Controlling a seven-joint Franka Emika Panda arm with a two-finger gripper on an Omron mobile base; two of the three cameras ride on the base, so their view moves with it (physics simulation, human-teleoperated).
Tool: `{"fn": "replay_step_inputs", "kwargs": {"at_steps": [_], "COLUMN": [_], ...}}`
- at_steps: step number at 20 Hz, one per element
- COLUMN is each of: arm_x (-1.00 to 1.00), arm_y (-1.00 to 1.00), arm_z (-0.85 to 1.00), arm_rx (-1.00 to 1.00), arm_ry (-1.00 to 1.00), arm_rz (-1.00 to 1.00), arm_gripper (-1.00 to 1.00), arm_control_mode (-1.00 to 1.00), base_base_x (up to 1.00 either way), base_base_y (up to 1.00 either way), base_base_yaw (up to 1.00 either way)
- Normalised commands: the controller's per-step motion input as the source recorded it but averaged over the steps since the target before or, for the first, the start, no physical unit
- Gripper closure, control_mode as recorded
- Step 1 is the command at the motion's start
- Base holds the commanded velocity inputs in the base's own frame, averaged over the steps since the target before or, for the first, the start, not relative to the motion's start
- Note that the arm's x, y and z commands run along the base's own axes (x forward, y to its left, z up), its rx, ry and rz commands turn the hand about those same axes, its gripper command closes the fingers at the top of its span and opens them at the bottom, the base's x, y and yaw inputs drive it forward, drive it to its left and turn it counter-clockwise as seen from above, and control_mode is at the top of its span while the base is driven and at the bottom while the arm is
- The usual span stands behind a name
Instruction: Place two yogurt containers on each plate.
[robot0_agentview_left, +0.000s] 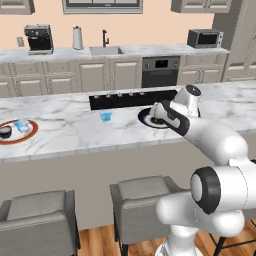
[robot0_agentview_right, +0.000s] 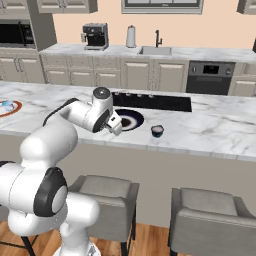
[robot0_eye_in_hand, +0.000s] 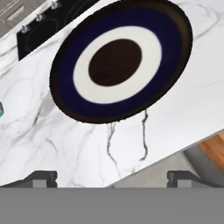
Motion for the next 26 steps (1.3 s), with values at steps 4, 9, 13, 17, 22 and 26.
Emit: {"fn": "replay_step_inputs", "kwargs": {"at_steps": [4,9,13,17,22,26], "arm_x": [0.22,0.81,0.69,0.34,0.39,0.5], "arm_y": [0.03,0.26,0.55,0.62,0.53,0.54], "arm_z": [-0.01,0.1,0.38,0.33,0.05,-0.14], "arm_rx": [-0.01,0.0,-0.01,-0.19,-0.17,-0.14], "arm_ry": [0.01,0.07,0.0,0.03,-0.09,-0.02], "arm_rz": [0.02,0.09,0.22,0.42,0.28,0.15], "arm_gripper": [-1.0,-1.0,-1.0,-1.0,-1.0,-1.0], "arm_control_mode": [-1.0,-1.0,-1.0,-1.0,-1.0,-1.0], "base_base_x": [0.0,0.0,0.0,0.0,0.0,0.0], "base_base_y": [0.0,0.0,0.0,0.0,0.0,0.0], "base_base_yaw": [0.0,0.0,0.0,0.0,0.0,0.0]}}
